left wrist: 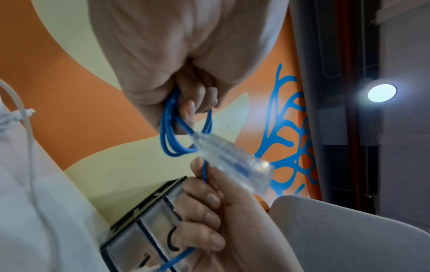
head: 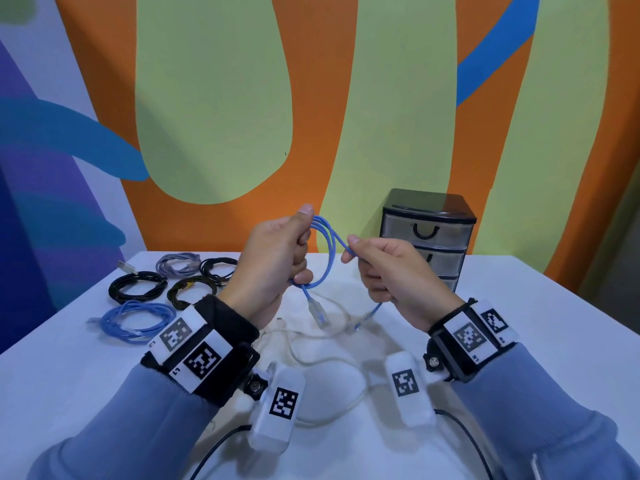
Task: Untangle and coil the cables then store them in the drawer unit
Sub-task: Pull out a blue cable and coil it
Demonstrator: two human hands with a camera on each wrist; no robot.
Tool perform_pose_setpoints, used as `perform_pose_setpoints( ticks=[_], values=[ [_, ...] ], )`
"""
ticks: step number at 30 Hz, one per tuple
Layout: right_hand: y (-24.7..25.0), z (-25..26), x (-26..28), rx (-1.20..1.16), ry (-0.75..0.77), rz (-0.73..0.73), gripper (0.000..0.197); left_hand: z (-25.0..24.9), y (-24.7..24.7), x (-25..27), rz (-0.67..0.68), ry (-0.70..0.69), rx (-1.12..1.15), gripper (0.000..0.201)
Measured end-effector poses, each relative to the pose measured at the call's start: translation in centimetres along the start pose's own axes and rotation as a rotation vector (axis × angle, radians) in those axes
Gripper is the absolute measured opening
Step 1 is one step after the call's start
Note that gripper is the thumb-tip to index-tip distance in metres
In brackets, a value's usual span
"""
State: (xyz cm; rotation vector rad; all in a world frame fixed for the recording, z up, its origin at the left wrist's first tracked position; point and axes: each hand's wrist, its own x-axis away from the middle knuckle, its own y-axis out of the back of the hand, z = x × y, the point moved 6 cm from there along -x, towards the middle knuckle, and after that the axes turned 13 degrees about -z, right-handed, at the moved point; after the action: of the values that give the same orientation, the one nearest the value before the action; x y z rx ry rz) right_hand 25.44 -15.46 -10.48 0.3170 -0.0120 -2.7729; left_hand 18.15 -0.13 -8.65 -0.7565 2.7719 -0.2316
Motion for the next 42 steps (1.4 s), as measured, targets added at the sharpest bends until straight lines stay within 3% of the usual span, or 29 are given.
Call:
perform_pose_setpoints(
  ticks=[7, 11, 14, 17, 20, 26, 31, 34, 38, 42],
  values=[
    [-0.8, 0.5, 0.4, -0.263, -0.042, 0.185, 0.025, 0.7, 0.9, -0.7, -0.064, -0.036, -0.049, 0.042],
    [-1.2, 0.4, 0.6, -0.295, -0.061, 0.251, 0.038, 0.6, 0.7, -0.6, -0.034, 0.024, 0.015, 0.044],
    [-0.7, 0.0, 0.1, -0.244, -0.042, 0.168, 0.033, 0.5, 0.4, -0.5, 0.018, 0.133, 0.140, 0.045],
    [0.2, -0.4, -0.6, -0.024, 0.093, -0.007, 0.020, 0.6, -0.1, -0.1, 0.066, 0.229, 0.228, 0.044],
    [0.3, -0.2, -0.7, 0.066, 0.206, -0.055, 0.009, 0.8, -0.4, 0.1, 0.086, 0.254, 0.244, 0.044],
    [-0.6, -0.3, -0.2, 0.074, 0.194, 0.019, 0.023, 0.5, -0.3, 0.0, 0.046, 0.133, 0.192, 0.044],
    [-1.2, -0.1, 0.0, -0.117, 0.074, 0.076, 0.032, 0.2, -0.2, 0.0, 0.007, 0.021, 0.128, 0.042],
    [-0.8, -0.6, -0.5, -0.055, 0.060, 0.068, 0.032, 0.1, 0.0, -0.1, 0.004, 0.033, 0.141, 0.042],
    [0.7, -0.7, -1.3, -0.034, 0.074, -0.060, 0.032, 0.0, 0.8, -0.7, -0.037, 0.010, 0.089, 0.044],
    [1.0, 0.6, -0.5, -0.236, 0.018, 0.046, 0.019, 0.1, 1.2, -1.1, -0.079, -0.065, -0.010, 0.043]
  ],
)
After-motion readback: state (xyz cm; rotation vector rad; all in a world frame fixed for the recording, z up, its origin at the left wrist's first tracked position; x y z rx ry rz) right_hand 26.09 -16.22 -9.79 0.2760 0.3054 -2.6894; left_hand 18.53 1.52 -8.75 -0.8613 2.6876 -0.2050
